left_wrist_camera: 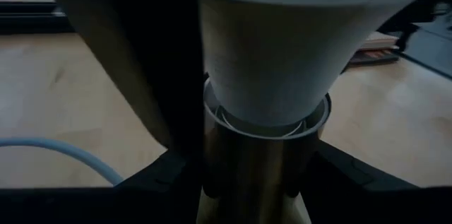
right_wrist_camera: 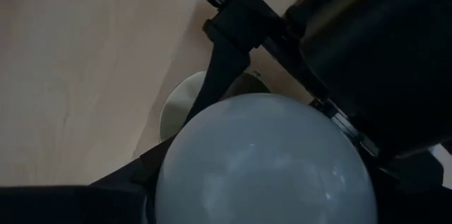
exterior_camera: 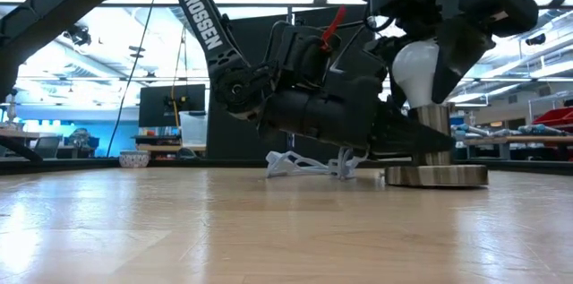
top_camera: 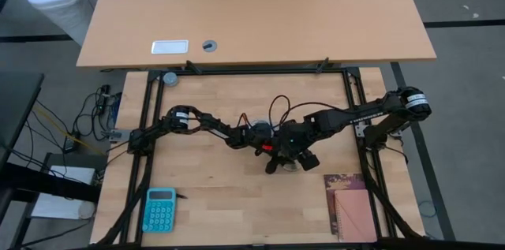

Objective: Screw lightbulb
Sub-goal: Insert the white lightbulb into the lamp socket

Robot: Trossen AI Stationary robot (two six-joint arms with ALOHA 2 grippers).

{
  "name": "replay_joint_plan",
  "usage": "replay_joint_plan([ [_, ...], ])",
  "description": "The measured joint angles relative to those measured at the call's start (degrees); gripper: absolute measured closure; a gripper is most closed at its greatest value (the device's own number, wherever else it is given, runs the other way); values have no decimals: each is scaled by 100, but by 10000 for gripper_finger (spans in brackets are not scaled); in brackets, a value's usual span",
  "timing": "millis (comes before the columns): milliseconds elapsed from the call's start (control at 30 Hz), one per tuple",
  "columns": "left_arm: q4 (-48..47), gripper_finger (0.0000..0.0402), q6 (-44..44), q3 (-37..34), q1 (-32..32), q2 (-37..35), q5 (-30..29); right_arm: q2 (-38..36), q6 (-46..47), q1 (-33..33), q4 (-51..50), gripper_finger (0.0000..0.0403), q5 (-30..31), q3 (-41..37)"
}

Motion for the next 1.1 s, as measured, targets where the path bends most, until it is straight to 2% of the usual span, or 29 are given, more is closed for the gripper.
replay_joint_plan([
  [633, -127, 203, -214, 2, -57, -15, -1078, -4, 407, -173, -284, 148, 177, 11],
  [1100, -166, 204, -411, 9, -232, -15, -2268, -4, 836, -179, -479, 146, 379, 13],
])
